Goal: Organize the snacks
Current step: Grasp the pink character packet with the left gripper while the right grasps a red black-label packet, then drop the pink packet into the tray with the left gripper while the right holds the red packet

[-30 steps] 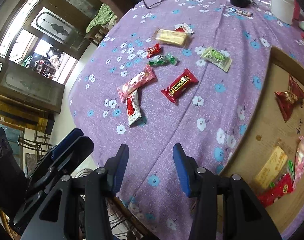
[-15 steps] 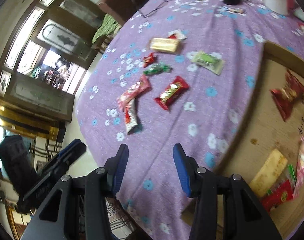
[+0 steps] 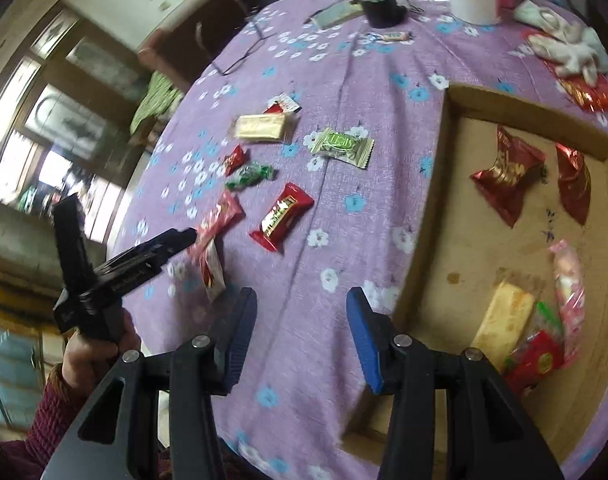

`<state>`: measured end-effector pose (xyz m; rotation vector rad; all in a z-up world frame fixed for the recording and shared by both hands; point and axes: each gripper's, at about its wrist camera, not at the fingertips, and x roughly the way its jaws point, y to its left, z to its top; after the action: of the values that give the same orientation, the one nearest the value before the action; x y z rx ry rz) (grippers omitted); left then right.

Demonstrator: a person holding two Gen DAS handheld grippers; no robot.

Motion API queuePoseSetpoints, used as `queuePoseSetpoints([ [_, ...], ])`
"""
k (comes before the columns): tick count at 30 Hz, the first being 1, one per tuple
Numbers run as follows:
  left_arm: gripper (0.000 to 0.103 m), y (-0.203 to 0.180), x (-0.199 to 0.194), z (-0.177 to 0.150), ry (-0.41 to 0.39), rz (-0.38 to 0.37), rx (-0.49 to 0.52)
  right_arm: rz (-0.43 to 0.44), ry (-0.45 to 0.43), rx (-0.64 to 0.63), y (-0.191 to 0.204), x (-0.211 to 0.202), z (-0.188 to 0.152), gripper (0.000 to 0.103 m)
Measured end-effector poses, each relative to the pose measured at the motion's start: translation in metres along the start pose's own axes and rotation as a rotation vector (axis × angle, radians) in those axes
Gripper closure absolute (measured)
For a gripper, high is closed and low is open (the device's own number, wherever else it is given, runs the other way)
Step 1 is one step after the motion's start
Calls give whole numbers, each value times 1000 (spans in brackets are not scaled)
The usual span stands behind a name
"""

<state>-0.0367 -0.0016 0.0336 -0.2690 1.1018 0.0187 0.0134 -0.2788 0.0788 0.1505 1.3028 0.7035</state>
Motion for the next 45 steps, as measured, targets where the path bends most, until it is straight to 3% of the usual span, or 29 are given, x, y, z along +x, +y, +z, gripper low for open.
queuePoseSetpoints([
  [4, 49, -10, 16, 8, 34, -32, 161, -54, -5, 43, 16, 13, 6, 57],
  [7, 58, -16, 25, 12, 34, -28, 210, -77, -1, 85, 24, 23, 11, 57],
  [9, 71, -18, 29, 16, 24, -6, 233, -91, 1, 98, 32, 31, 18, 57],
  [18, 73, 31, 17, 16, 11, -60, 114, -191, 43, 135, 46, 87, 56, 57],
  [24, 73, 52, 7, 7, 2, -59, 80, -284, 86, 146, 46, 118, 61, 58],
  [28, 73, 61, 3, 2, -6, -68, 65, -352, 75, 96, 54, 126, 62, 78],
  [30, 73, 63, 2, 1, -11, -71, 61, -357, 66, 88, 55, 127, 60, 84],
  [45, 77, 41, -4, 3, -25, -155, 59, -209, -21, 112, 66, 80, 23, 84],
])
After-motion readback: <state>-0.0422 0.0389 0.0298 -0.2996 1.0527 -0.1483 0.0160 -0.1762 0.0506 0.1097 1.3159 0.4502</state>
